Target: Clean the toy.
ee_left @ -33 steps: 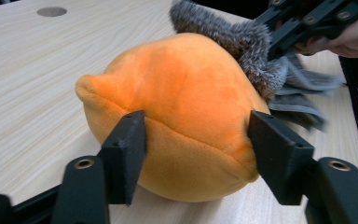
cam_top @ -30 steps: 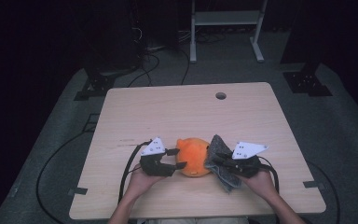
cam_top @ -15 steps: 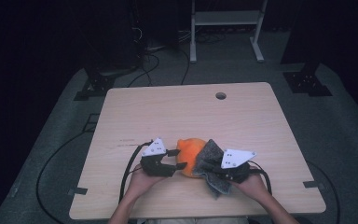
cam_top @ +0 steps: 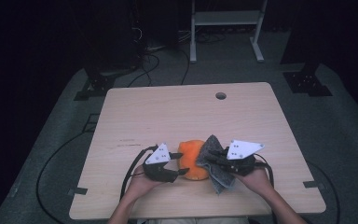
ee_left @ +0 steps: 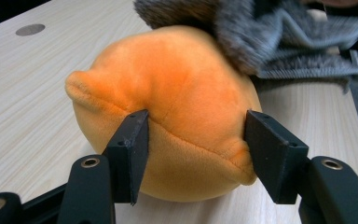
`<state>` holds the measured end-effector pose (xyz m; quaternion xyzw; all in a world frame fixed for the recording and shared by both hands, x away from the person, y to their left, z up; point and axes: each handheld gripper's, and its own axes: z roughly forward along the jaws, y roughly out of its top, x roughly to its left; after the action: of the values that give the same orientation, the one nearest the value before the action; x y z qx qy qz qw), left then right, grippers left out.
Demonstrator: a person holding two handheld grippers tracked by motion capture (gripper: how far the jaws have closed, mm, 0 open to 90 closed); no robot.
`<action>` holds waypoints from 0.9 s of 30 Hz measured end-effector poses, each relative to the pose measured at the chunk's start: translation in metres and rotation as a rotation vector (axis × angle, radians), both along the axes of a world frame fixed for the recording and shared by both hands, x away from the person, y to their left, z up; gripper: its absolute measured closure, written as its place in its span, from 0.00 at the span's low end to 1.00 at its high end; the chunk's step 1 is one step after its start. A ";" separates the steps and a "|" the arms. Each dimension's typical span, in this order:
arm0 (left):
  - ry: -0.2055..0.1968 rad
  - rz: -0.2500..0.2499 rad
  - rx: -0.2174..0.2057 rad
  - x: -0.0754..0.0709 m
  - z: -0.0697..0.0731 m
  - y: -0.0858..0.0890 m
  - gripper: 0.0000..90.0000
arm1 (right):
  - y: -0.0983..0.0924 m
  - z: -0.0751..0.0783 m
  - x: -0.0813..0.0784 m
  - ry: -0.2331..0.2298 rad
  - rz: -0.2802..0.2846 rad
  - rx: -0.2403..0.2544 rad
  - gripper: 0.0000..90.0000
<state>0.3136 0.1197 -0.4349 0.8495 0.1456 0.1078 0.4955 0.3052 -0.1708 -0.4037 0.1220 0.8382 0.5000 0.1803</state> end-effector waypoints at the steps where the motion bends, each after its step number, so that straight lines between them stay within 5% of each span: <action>1: 0.006 0.001 0.004 0.001 0.000 0.002 0.44 | 0.004 0.000 0.003 0.003 0.002 -0.007 0.87; 6: 0.069 0.091 -0.046 0.006 -0.001 0.002 0.13 | 0.014 -0.010 0.007 0.066 0.014 0.032 0.88; 9: 0.098 0.118 -0.073 0.010 -0.001 0.001 0.16 | 0.016 -0.013 0.003 0.061 0.020 0.030 0.88; 14: 0.065 0.122 -0.045 0.007 -0.003 0.000 0.29 | -0.002 -0.019 0.004 0.088 -0.004 0.041 0.88; 20: 0.059 0.109 -0.025 0.006 -0.005 0.001 0.33 | -0.035 -0.029 0.009 0.139 -0.099 0.012 0.87; 23: 0.049 0.098 -0.017 0.005 -0.005 0.002 0.33 | -0.043 -0.025 0.012 0.164 -0.111 0.071 0.87; 27: 0.034 0.078 -0.011 0.003 -0.005 0.002 0.33 | -0.029 -0.010 0.017 0.141 -0.071 0.121 0.87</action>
<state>0.3167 0.1213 -0.4395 0.8422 0.1877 0.1118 0.4930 0.3220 -0.1993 -0.4133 0.1972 0.8122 0.5332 0.1309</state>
